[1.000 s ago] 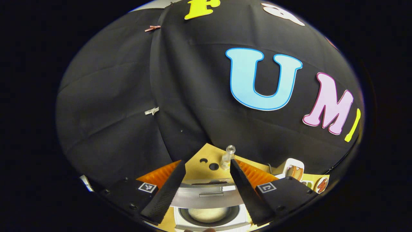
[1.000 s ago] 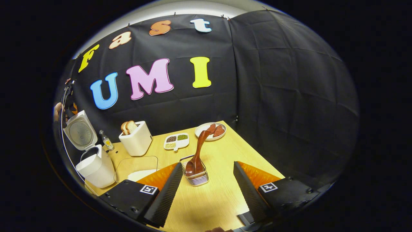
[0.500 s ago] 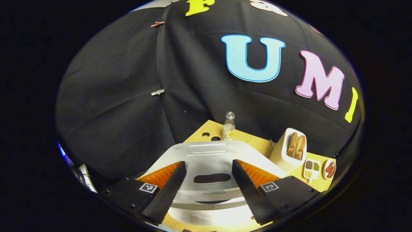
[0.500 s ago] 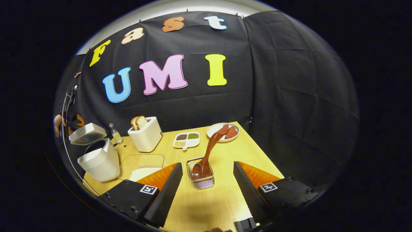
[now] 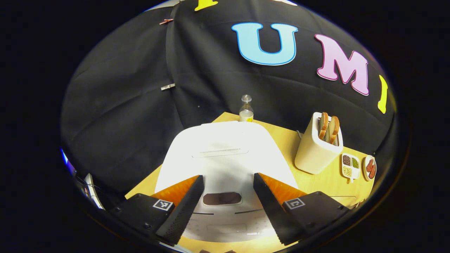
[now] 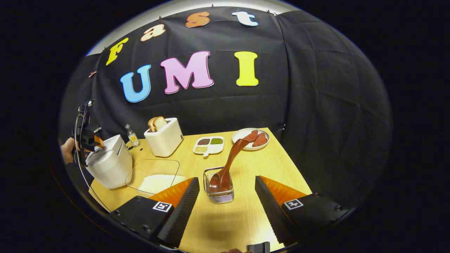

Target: Close the left gripper, press the button to open the rice cooker; take a wooden spoon from the chopstick holder with the right hand, scoop a spoonful of rice and pour it into the rice cooker, then put the wooden spoon back into the chopstick holder.

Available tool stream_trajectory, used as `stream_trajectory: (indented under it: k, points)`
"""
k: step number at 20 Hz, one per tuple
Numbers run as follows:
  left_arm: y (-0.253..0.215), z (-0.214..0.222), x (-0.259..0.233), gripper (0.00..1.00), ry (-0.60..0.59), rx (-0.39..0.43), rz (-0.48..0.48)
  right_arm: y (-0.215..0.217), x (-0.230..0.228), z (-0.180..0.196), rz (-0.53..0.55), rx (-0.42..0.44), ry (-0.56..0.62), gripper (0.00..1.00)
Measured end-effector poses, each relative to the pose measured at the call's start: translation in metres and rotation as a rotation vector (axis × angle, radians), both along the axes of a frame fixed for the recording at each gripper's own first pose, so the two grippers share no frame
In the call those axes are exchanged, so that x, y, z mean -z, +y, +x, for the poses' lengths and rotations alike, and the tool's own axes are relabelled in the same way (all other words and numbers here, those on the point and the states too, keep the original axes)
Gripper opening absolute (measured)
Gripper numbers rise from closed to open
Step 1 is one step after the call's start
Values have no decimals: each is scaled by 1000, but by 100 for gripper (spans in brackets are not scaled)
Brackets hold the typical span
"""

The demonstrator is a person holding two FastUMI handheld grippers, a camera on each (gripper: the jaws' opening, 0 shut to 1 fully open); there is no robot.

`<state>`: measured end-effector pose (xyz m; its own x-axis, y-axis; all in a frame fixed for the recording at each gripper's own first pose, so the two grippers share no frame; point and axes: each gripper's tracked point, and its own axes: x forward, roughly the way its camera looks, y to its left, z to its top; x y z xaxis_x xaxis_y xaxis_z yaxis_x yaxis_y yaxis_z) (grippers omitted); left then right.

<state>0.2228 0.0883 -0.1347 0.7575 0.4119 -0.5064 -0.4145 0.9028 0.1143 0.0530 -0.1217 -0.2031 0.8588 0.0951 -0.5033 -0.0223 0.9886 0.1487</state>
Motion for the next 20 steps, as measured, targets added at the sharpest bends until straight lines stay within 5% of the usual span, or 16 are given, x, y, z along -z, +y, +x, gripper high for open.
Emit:
stream_trajectory:
  k: [9,15,20]
  points:
    - [-1,2,8,100,-42,-23,-7,-9,18,5,9,-66,36,99]
    - [-25,-9,-38,98,-139,99,-3,-8,-17,4,-16,-12,-33,99]
    - [-79,-51,-121,97,-324,311,-28,1,-91,7,-26,72,-167,98]
